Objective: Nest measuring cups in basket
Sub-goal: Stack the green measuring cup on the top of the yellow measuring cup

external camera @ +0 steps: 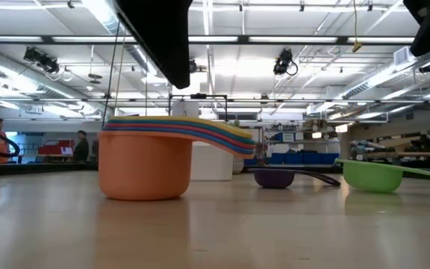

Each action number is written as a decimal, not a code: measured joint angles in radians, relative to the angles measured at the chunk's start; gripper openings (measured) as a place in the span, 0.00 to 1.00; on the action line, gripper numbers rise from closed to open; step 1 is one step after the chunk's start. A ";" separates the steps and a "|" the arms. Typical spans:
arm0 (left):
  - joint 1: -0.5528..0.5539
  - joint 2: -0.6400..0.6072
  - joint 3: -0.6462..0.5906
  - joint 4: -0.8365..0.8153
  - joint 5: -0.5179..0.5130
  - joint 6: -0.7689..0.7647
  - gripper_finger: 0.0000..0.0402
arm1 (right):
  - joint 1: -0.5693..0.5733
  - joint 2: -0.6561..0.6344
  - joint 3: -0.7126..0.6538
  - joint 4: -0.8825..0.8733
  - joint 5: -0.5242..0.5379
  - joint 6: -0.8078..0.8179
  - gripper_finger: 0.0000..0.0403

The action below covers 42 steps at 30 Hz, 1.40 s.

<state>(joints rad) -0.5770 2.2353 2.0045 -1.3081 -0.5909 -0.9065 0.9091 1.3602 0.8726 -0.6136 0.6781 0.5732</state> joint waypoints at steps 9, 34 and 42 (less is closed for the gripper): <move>0.060 -0.004 0.000 0.034 -0.062 0.403 0.28 | -0.057 0.000 0.000 0.116 -0.052 0.001 0.61; 0.279 -0.004 0.001 0.250 0.138 0.951 0.36 | -0.145 0.100 0.000 0.005 -0.041 0.180 0.59; 0.287 -0.006 -0.039 0.223 0.116 0.946 0.36 | -0.228 0.112 0.000 0.009 -0.070 0.220 0.59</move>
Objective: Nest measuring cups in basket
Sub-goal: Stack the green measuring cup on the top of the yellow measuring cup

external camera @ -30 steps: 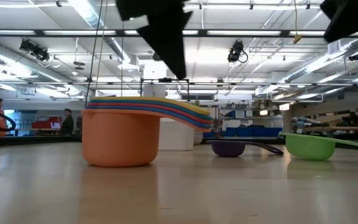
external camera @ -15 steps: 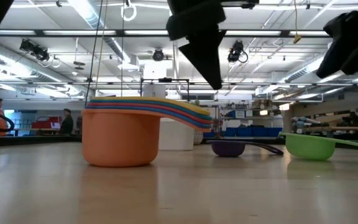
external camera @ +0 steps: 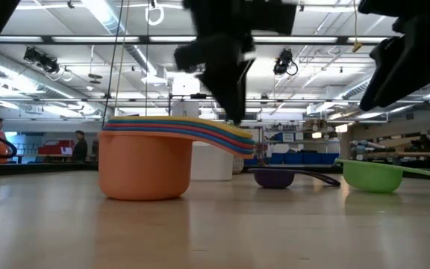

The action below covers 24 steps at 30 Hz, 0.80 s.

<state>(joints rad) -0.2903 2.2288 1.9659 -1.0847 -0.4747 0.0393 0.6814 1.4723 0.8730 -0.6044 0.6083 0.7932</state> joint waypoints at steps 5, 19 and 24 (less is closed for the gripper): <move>-0.009 -0.003 -0.134 0.002 -0.033 0.003 0.36 | -0.043 0.000 0.000 0.016 -0.052 0.000 0.60; -0.041 -0.221 -0.390 0.197 -0.025 -0.002 0.36 | -0.115 0.120 0.102 0.061 -0.159 -0.047 0.61; -0.059 -0.327 -0.507 0.280 -0.008 -0.015 0.36 | -0.118 0.190 0.193 -0.025 -0.165 -0.039 0.61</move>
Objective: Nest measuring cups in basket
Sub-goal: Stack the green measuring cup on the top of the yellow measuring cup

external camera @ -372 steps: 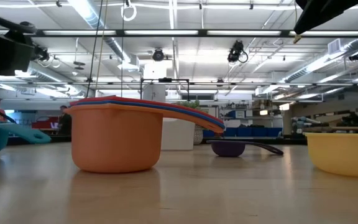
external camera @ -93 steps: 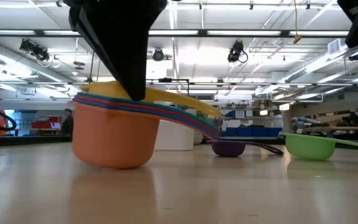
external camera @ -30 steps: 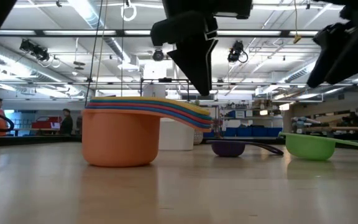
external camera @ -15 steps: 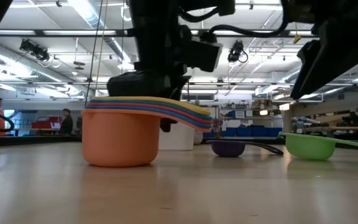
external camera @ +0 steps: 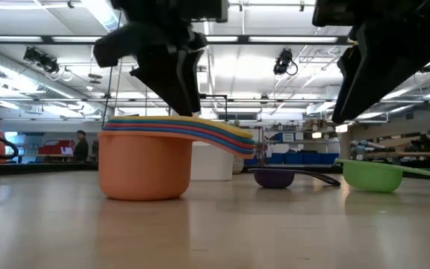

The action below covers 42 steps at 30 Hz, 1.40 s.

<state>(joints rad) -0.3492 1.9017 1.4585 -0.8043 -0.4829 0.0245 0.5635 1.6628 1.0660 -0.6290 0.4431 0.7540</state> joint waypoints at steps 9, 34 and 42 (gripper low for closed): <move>-0.035 -0.189 -0.230 0.158 0.044 -0.014 0.36 | -0.052 0.101 0.111 -0.171 -0.077 0.085 0.61; -0.156 -0.683 -0.708 0.352 0.048 -0.090 0.36 | -0.021 0.138 0.128 -0.277 -0.158 0.083 0.63; -0.195 -0.750 -0.761 0.367 0.034 -0.116 0.36 | 0.105 0.150 0.129 -0.282 0.016 0.182 0.62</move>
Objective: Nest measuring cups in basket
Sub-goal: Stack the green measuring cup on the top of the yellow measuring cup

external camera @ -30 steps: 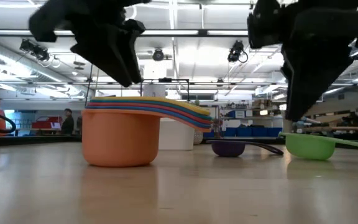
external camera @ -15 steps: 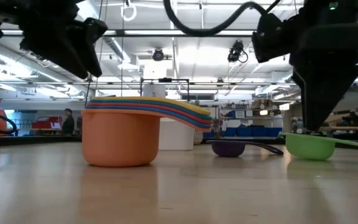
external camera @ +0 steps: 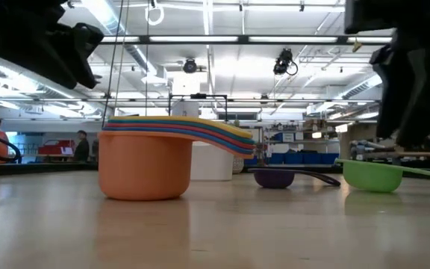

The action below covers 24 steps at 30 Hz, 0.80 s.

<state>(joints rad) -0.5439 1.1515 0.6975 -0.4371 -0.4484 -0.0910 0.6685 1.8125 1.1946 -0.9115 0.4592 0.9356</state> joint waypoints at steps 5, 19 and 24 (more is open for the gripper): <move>-0.029 -0.038 -0.032 -0.003 -0.002 -0.011 0.36 | 0.034 0.070 -0.001 -0.017 0.074 0.004 0.62; -0.061 -0.279 -0.238 0.221 -0.026 -0.021 0.36 | -0.038 0.115 -0.001 -0.026 0.066 -0.029 0.49; -0.062 -0.369 -0.306 0.271 -0.031 -0.020 0.36 | -0.046 0.118 -0.001 -0.040 0.082 -0.047 0.44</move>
<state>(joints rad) -0.6064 0.7826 0.3911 -0.1658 -0.4797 -0.1109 0.6221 1.9301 1.1931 -0.9520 0.5410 0.8884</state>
